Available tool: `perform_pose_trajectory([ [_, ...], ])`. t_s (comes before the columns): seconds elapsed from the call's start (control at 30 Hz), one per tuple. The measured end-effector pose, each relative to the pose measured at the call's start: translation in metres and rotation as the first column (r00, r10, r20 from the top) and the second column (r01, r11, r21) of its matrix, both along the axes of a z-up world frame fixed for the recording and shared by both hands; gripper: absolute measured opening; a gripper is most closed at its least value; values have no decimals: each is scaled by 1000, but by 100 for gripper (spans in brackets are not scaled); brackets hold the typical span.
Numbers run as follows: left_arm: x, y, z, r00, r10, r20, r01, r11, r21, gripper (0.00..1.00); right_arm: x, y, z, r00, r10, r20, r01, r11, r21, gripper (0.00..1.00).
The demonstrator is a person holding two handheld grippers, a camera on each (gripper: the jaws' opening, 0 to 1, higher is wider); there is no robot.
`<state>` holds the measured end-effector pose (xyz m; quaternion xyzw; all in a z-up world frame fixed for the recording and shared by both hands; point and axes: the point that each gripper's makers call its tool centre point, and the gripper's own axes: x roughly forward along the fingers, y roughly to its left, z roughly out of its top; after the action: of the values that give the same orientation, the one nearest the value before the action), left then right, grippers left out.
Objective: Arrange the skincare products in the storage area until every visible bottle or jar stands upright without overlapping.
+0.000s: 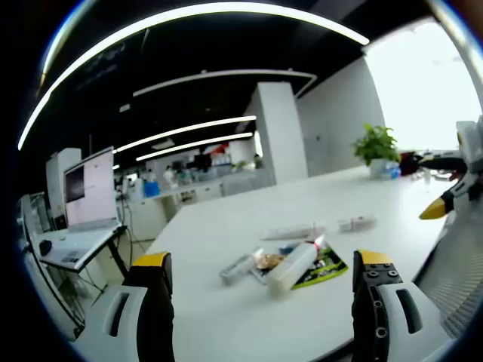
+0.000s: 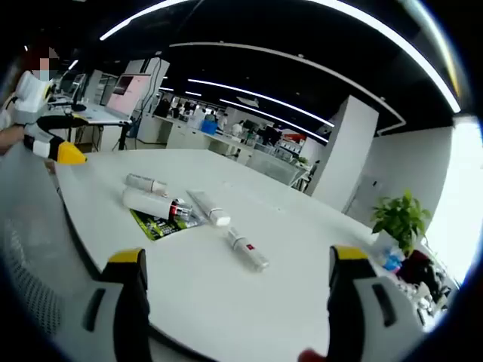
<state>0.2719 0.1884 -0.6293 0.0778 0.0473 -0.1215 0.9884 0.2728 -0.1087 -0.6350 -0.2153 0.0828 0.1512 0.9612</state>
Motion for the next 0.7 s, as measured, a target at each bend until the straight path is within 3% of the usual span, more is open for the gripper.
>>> perform_pose_trajectory([
  [0.07,0,0,0,1000,-2,2,2,1000,0,95,-3,9,-1,999,34,-1,-34,998,51,100],
  [0.2,0,-1,0,1000,-1,-1,1,1000,2,96,-2,15,-3,999,51,19,-51,998,20,100],
  [0.33,0,-1,0,1000,-3,-3,3,1000,3,96,-2,22,-1,997,71,35,-73,995,61,100],
  [0.53,0,-1,0,1000,-3,1,3,1000,4,97,0,21,-9,998,66,-12,-65,996,62,100],
  [0.7,0,0,1,1000,2,8,-2,1000,6,97,0,22,-7,997,71,1,-71,994,81,100],
])
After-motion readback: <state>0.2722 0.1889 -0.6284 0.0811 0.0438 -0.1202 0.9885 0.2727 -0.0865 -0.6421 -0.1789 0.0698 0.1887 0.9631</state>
